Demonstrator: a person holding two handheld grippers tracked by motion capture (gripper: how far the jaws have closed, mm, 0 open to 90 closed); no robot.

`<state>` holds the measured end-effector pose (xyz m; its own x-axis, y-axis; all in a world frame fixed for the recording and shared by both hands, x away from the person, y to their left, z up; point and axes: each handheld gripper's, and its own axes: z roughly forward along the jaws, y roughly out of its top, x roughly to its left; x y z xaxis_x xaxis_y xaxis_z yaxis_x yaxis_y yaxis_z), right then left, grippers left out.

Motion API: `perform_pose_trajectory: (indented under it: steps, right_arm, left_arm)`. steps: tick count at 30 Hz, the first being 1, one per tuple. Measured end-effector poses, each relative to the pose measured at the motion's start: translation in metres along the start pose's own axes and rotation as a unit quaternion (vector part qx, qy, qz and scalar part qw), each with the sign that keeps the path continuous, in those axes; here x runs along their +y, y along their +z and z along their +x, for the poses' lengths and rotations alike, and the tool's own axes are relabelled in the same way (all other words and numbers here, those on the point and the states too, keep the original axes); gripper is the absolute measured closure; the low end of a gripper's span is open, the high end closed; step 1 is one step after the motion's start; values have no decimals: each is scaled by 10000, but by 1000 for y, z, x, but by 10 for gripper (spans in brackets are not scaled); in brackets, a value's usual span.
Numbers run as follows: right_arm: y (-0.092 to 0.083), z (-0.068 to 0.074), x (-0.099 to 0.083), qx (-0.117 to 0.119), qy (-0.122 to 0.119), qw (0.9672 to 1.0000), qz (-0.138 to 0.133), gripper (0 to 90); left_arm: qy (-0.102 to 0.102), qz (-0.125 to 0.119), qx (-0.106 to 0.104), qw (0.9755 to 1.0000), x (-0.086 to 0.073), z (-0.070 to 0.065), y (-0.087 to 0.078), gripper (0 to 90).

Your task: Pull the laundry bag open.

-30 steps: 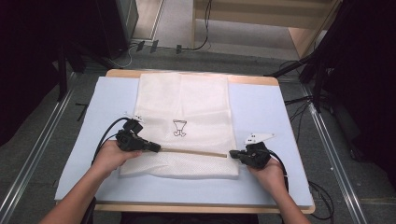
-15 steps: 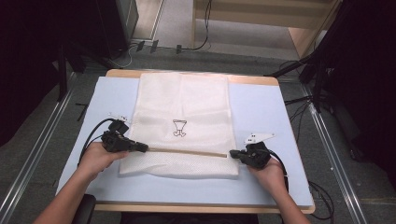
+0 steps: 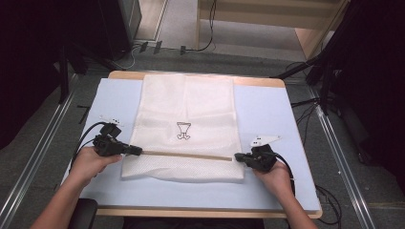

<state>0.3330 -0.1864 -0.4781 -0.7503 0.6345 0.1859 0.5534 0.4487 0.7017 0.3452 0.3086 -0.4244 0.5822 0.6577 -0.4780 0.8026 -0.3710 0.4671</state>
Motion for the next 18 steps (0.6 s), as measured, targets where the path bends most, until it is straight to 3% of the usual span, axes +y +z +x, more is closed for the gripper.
perform_pose_trajectory:
  steps: [10, 14, 16, 18]
  right_arm:
    - [0, 0, 0, -2, 4, 10000, 5, 900]
    - [0, 0, 0, -13, 7, 10000, 5, 900]
    - [0, 0, 0, -10, 5, 10000, 9, 900]
    - [0, 0, 0, 0, -9, 10000, 1, 900]
  left_arm:
    - [-176, -91, 144, 9997, -8, 11, -12, 888]
    - [-453, -151, 473, 9977, -19, 25, -24, 888]
    - [-686, -301, 423, 9963, -28, 35, -32, 888]
    - [-708, -381, 272, 9964, -33, 39, -36, 888]
